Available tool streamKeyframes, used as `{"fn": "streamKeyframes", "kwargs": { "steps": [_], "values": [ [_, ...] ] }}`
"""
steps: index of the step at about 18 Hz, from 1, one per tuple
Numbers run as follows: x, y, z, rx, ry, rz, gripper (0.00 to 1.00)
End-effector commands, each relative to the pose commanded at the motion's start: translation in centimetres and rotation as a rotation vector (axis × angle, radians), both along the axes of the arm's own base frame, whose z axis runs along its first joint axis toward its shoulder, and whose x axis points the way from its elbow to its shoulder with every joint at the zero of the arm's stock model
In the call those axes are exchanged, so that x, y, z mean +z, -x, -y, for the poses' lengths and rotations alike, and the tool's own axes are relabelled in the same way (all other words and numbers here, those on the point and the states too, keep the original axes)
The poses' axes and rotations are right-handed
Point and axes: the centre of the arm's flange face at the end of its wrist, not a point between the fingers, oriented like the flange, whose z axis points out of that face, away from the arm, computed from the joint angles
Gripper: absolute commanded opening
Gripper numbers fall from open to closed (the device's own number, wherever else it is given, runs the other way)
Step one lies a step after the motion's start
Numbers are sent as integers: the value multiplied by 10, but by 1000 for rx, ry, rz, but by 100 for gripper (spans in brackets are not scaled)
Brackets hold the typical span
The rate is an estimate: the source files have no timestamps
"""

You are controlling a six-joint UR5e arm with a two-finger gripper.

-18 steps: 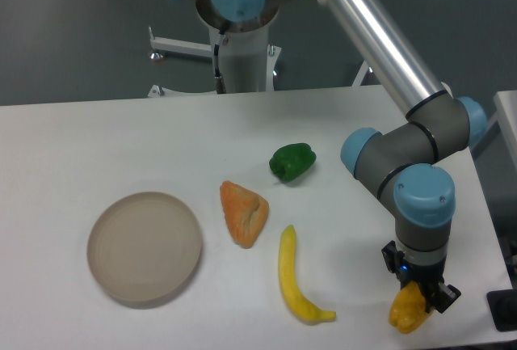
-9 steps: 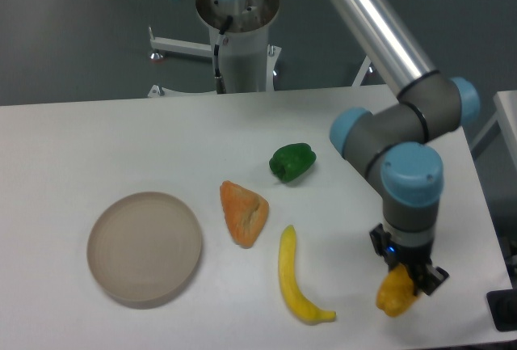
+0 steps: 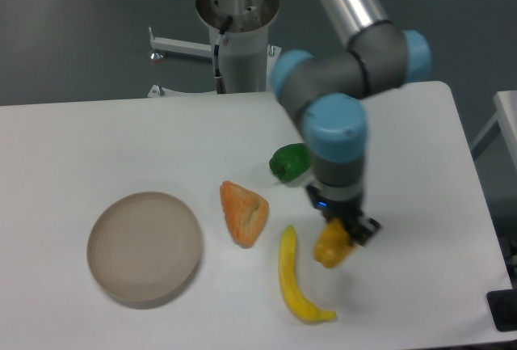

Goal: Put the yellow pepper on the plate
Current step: 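Carry the yellow pepper across the table toward the beige plate, then lower the yellow pepper onto the plate and open the gripper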

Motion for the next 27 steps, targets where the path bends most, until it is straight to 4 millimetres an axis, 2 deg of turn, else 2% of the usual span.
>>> {"fn": "streamKeyframes", "kwargs": {
  "steps": [5,7,9,11,14,16,18,21,24,27],
  "values": [
    [-19,-86,-10,72,26,1,35],
    [-25,-127,-18,79,26,4,35],
    [-32,-145,-20,94,32,8,35],
    [-42,-181,-26,79,35,7,35],
    [-64,-216,-34,63,63,-16,35],
    [-81,-235,-39,49,87,-28,35],
    [-90,-243,-41,45,98,-24,35],
    [-94,-251,-42,36,102,-10,35],
    [-107,-252,-44,34,120,-4,35],
    [-122,-262,-47,19,138,-6,36]
  ]
}}
